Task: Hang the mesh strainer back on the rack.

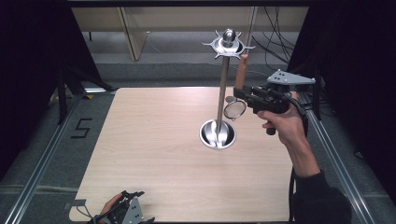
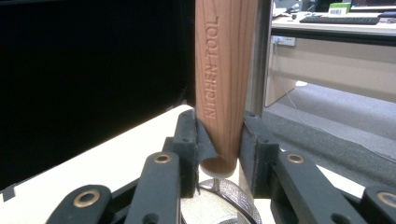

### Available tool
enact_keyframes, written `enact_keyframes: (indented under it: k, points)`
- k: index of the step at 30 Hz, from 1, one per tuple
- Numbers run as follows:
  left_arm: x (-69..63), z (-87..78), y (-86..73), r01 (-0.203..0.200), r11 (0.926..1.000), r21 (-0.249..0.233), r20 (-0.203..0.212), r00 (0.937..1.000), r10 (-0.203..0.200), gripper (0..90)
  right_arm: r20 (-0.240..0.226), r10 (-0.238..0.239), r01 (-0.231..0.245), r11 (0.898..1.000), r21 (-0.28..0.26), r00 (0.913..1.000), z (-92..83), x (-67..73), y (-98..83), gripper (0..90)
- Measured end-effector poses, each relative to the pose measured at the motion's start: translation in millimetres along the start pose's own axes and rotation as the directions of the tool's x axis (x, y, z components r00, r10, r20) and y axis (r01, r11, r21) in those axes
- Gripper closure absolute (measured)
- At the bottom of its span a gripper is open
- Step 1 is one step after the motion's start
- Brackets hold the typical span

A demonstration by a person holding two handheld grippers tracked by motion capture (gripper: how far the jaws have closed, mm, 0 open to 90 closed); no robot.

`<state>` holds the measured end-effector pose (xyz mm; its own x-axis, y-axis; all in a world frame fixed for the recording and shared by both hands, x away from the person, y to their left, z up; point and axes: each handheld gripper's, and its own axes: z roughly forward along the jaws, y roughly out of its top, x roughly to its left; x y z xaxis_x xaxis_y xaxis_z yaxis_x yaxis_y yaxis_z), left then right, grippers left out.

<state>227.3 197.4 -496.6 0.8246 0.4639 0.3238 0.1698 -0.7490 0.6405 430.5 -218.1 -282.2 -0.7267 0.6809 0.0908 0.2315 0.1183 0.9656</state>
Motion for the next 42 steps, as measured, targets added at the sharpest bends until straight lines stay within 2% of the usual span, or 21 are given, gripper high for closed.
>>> enact_keyframes:
  k: [5,6,7,9,11,13,16,18,19,23,27,28,31,33,34,37,38,39,42]
  points:
    - [0.2,-0.3,0.0,0.001,1.0,0.0,0.009,1.0,-0.001,15.7,0.004,-0.009,0.009,1.0,0.008,1.0,3.8,-3.8,1.6,71.1]
    - [-0.2,0.1,0.0,0.0,1.0,-0.001,0.0,1.0,0.0,15.7,0.002,0.017,-0.017,1.0,0.021,0.9999,3.4,-2.8,1.6,71.1]
    - [-0.2,0.1,0.0,0.0,1.0,-0.001,0.0,1.0,0.0,15.7,0.0,-0.002,0.002,1.0,0.013,1.0,4.7,-4.7,1.9,71.1]
    - [-0.1,-0.4,0.0,0.001,1.0,-0.002,0.009,1.0,-0.001,15.8,0.005,-0.004,0.004,1.0,0.015,1.0,5.7,-4.7,2.3,71.1]
    - [-0.3,0.2,0.0,0.001,1.0,-0.001,-0.002,1.0,-0.001,15.7,-0.001,0.0,0.0,1.0,0.02,1.0,6.1,-3.9,2.9,71.1]
    - [-0.1,-0.5,0.1,0.001,1.0,0.0,0.011,0.9999,-0.001,15.7,0.002,0.002,-0.002,1.0,0.016,1.0,6.9,-3.7,3.1,71.1]
    - [0.1,-0.2,0.0,0.0,1.0,0.001,0.009,1.0,0.0,15.7,0.005,0.008,-0.008,1.0,0.026,1.0,8.6,-3.4,2.6,71.1]
    - [-0.2,0.1,0.0,-0.002,1.0,0.001,-0.001,1.0,0.002,15.7,0.004,-0.008,0.008,1.0,0.027,1.0,11.6,-6.3,1.9,71.1]
    - [0.2,-0.7,0.2,-0.002,1.0,0.005,0.011,0.9999,0.002,15.8,0.014,-0.003,0.002,1.0,0.031,0.9999,11.7,-6.4,1.8,71.1]
    - [-0.3,0.0,0.0,-0.001,1.0,0.002,0.002,1.0,0.001,15.7,0.01,0.002,-0.003,0.999,0.04,1.0,14.0,-5.8,1.2,71.2]
    - [0.1,-0.6,0.2,-0.001,1.0,0.003,0.012,0.9999,0.001,15.7,0.005,-0.01,0.01,0.999,0.035,0.9999,15.1,-7.2,1.2,71.1]
    - [-0.2,-0.5,0.0,-0.001,1.0,0.001,0.011,0.9999,0.001,15.8,0.004,0.003,-0.004,0.999,0.043,1.0,14.9,-6.6,1.0,71.1]
    - [-0.5,0.3,0.0,-0.001,1.0,0.003,-0.001,1.0,0.001,15.7,0.005,0.003,-0.003,0.999,0.041,1.0,14.9,-6.6,0.2,71.0]
    - [-0.4,-0.2,0.0,-0.001,1.0,0.001,0.012,0.9999,0.001,15.7,0.01,0.004,-0.004,0.999,0.041,0.9999,15.2,-6.8,-0.6,70.9]
    - [-0.4,-0.3,0.0,0.0,1.0,0.002,0.01,0.9999,0.0,15.7,0.01,-0.012,0.012,0.999,0.036,0.9999,16.0,-8.2,-1.0,70.7]
    - [-0.6,0.3,-0.1,0.001,1.0,0.003,0.001,1.0,-0.001,15.7,0.012,-0.006,0.005,0.999,0.032,0.9999,15.6,-8.7,-1.6,70.5]
    - [-0.2,-0.3,0.2,-0.002,1.0,0.006,0.012,0.9999,0.002,15.7,0.01,0.007,-0.007,0.999,0.035,0.9999,15.1,-7.8,-1.6,70.4]
    - [-0.5,0.0,-0.1,0.0,1.0,-0.001,0.011,0.9999,0.0,15.7,0.001,-0.002,0.002,1.0,0.03,1.0,15.5,-8.8,-1.6,70.3]
    - [-0.2,0.2,-0.1,0.002,1.0,0.006,0.015,0.9999,-0.002,15.7,0.013,0.007,-0.008,0.999,0.034,0.9999,14.6,-7.5,-2.0,70.0]
